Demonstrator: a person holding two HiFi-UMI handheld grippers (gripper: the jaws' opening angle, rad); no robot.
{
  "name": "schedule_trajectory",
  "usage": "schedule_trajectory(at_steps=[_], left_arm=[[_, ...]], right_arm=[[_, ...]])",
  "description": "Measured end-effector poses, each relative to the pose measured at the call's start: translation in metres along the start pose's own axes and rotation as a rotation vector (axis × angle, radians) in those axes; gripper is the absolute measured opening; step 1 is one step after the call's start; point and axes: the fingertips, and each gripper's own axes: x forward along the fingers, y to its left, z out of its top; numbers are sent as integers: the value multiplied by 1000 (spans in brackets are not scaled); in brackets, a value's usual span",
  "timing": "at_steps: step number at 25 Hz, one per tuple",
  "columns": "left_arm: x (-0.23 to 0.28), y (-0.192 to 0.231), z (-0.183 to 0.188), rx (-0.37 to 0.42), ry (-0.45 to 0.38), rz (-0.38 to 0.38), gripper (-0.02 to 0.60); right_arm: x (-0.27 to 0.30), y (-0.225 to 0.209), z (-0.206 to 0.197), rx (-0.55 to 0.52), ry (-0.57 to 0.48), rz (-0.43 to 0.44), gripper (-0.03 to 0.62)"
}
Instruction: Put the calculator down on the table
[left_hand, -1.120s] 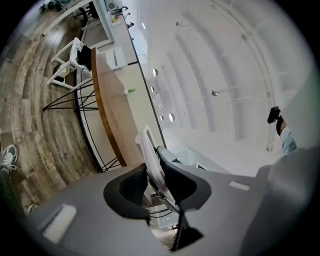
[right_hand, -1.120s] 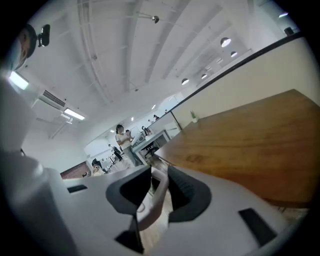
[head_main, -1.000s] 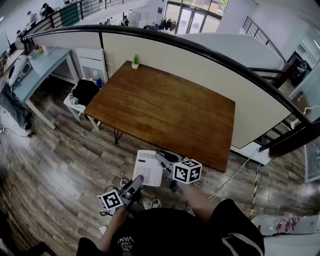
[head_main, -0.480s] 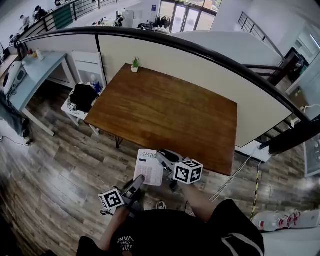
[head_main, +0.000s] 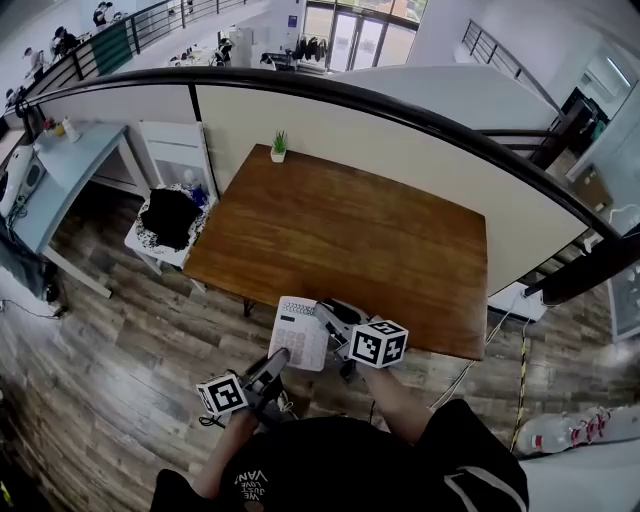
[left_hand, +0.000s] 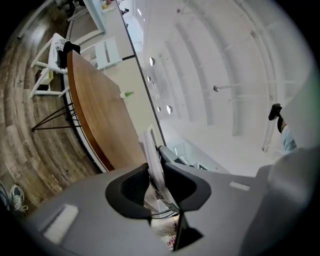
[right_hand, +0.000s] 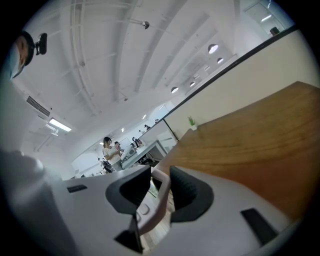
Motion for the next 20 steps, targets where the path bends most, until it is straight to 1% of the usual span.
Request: schedule_trajectory(at_steps=[5, 8, 10, 12, 14, 16, 20], left_arm=[[-6, 14, 34, 2, 45, 3, 94], [-6, 20, 49, 12, 76, -16, 94], [-5, 25, 57, 13, 96, -19, 94], [-1, 30, 64, -7, 110, -21, 94], [5, 30, 67, -27, 120, -40, 94], [12, 31, 70, -22, 129, -61, 94], [30, 42, 86, -29, 138, -43, 94]], right_arm=[[29, 5, 6, 17, -20, -36, 101], [41, 5, 7, 32, -35, -64, 101], [47, 2, 9, 40, -44, -81, 101], [53, -2, 11, 48, -47, -98, 101], [55, -6, 12, 56, -45, -114, 101], [58, -13, 14, 62, -45, -128, 101], [73, -30, 26, 70, -46, -136, 101]])
